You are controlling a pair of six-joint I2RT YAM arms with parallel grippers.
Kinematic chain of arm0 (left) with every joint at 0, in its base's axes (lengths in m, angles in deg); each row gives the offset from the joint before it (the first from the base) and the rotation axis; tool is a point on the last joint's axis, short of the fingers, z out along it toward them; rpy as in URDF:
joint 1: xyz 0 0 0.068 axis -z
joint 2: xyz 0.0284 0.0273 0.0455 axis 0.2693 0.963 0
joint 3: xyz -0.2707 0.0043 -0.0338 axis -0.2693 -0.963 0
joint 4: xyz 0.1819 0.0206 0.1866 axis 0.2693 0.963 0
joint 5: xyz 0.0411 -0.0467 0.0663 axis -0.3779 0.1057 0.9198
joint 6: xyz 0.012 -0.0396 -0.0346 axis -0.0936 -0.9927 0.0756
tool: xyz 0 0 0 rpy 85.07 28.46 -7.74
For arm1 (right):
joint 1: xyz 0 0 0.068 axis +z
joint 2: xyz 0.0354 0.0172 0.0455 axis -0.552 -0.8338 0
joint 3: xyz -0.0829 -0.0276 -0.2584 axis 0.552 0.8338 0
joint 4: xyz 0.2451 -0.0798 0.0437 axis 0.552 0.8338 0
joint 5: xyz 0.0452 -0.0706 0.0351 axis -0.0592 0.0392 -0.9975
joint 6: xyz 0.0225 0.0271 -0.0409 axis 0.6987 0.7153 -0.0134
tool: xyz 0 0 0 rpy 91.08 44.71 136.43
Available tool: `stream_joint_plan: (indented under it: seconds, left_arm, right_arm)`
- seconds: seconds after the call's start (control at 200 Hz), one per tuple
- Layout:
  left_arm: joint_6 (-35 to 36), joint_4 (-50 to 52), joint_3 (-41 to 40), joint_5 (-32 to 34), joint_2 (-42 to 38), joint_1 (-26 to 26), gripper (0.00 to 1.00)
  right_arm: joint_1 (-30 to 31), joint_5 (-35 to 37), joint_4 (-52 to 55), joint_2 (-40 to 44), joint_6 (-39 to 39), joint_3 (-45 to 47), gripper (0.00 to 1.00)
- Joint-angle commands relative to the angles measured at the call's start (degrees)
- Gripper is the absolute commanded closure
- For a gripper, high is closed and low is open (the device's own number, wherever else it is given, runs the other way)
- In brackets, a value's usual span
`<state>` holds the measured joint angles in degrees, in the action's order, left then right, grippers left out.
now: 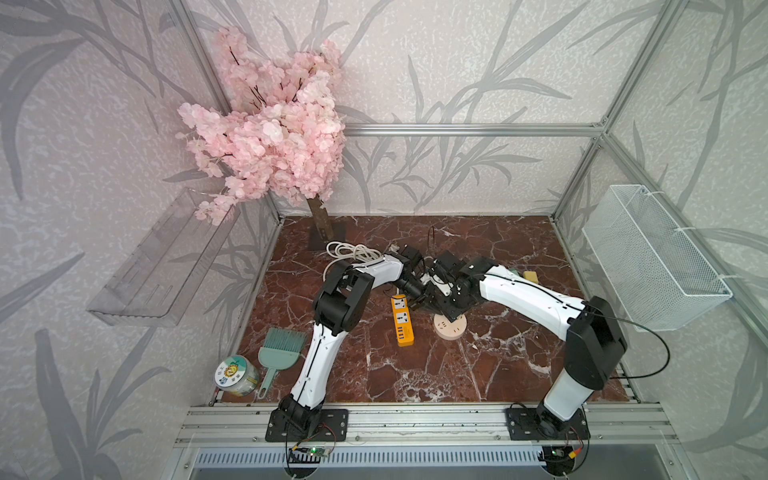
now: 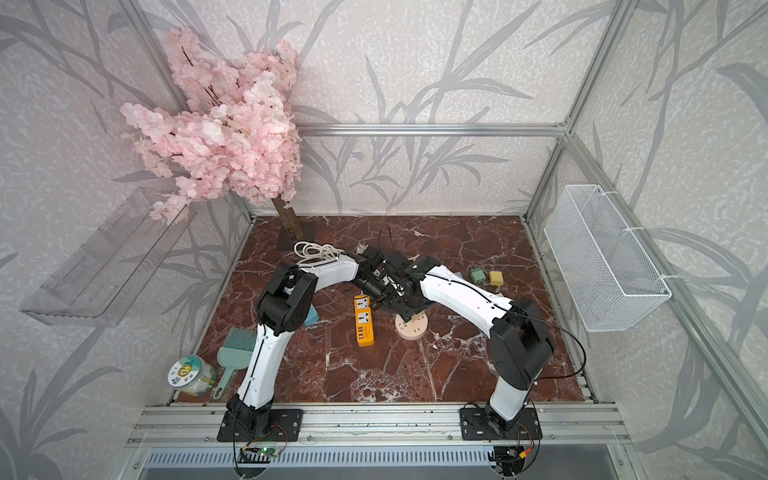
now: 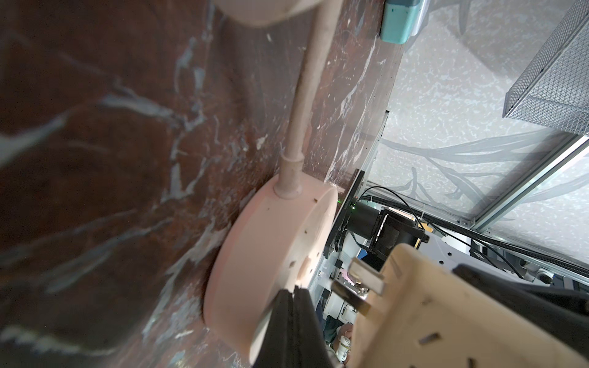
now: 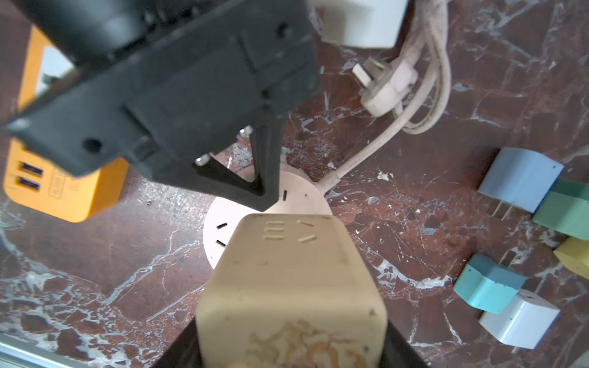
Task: Pull the plug off the socket
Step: Remove the plug from the socket, then place the plug at the center of the board.
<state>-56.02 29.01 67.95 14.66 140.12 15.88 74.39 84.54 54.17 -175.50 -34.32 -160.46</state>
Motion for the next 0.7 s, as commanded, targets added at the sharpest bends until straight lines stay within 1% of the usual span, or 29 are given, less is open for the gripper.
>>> stream_joint_plan:
  seconds: [0.0, 0.145, 0.25, 0.31, 0.365, 0.42, 0.575, 0.595, 0.615, 0.64, 0.695]
  left_arm:
    - [2.73, 1.90, 0.87, 6.09, 0.13, 0.24, 1.00]
    - [5.13, 3.93, 5.56, 4.47, -2.64, 0.28, 1.00]
    - [10.27, 9.34, 11.49, 5.51, -4.43, 0.30, 1.00]
    - [13.59, 13.16, 15.14, 7.19, -5.92, 0.37, 0.97]
    - [16.28, 15.60, 17.20, 9.59, -8.00, 0.42, 0.92]
    - [18.22, 16.61, 17.68, 12.72, -11.03, 0.49, 0.84]
    - [22.40, 17.50, 13.24, 22.85, -22.10, 0.37, 0.68]
    - [22.83, 17.51, 12.28, 24.02, -23.58, 0.30, 0.64]
    - [23.23, 17.43, 11.22, 25.24, -25.12, 0.11, 0.52]
    - [23.53, 17.30, 9.85, 26.64, -26.96, -0.02, 0.45]
    - [24.27, 17.80, 7.35, 29.09, -30.54, -0.88, 0.42]
  right_arm:
    - [-2.23, -6.86, -0.23, 4.48, 1.97, 1.52, 1.00]
    - [-5.51, -11.12, -0.23, 9.16, 3.54, 3.68, 1.00]
    - [-7.89, -12.35, 1.72, 11.67, 4.31, 3.61, 1.00]
    - [-9.32, -12.05, 3.39, 12.79, 4.61, 3.52, 1.00]
    - [-10.76, -11.59, 4.99, 13.48, 4.68, 3.65, 1.00]
    - [-11.99, -10.53, 6.73, 13.86, 4.54, 3.58, 1.00]
    - [-15.47, -7.76, 11.33, 12.54, 4.41, 3.31, 1.00]
    - [-15.95, -7.38, 11.80, 12.09, 4.42, 3.14, 1.00]
    - [-16.45, -6.98, 12.47, 11.40, 4.41, 3.01, 1.00]
    - [-17.14, -6.80, 13.15, 10.61, 4.39, 2.70, 1.00]
    - [-18.20, -6.78, 14.99, 8.83, 3.80, 1.60, 1.00]
